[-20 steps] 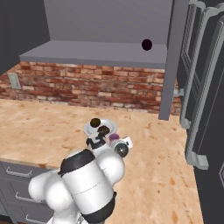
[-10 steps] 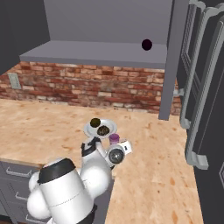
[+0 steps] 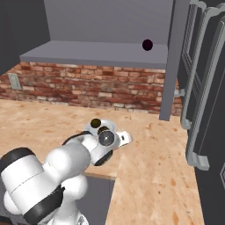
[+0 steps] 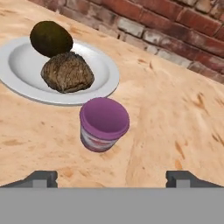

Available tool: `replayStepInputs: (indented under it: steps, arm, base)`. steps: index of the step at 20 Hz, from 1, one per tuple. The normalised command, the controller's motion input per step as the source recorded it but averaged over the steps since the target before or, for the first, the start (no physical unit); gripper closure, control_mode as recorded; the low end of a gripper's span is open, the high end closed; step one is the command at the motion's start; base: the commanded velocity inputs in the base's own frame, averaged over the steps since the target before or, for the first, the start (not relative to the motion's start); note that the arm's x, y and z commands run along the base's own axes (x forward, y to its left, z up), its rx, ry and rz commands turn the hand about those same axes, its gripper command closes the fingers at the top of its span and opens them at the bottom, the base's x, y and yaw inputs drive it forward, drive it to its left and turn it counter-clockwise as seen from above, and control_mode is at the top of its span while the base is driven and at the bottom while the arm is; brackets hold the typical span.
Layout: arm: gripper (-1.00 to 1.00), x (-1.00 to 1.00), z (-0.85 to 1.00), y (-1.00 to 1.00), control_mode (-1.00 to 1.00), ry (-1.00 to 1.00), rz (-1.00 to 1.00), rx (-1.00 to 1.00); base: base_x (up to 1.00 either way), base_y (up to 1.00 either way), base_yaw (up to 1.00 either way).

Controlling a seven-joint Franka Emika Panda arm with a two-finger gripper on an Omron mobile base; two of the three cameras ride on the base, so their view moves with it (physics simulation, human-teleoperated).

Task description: Pick the avocado and bread from the counter and place them on the plate. Then pick the jam from the cabinet and place it next to the plate. Lastly close the cabinet door.

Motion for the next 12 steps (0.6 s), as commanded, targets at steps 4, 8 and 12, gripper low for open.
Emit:
replayStepInputs:
  steps: [4, 8, 12]
  arm:
    - [-1.00, -0.11, 0.62, 0.11, -1.00, 0.19, -0.16, 0.00]
    - [-1.00, -0.26, 0.64, 0.02, -1.00, 0.10, -0.14, 0.00]
    - [-1.00, -0.23, 0.68, 0.00, -1.00, 0.09, -0.14, 0.00]
  base:
    - [0.00, 0.00, 0.00]
    - [0.00, 0.00, 0.00]
    - [0.00, 0.00, 0.00]
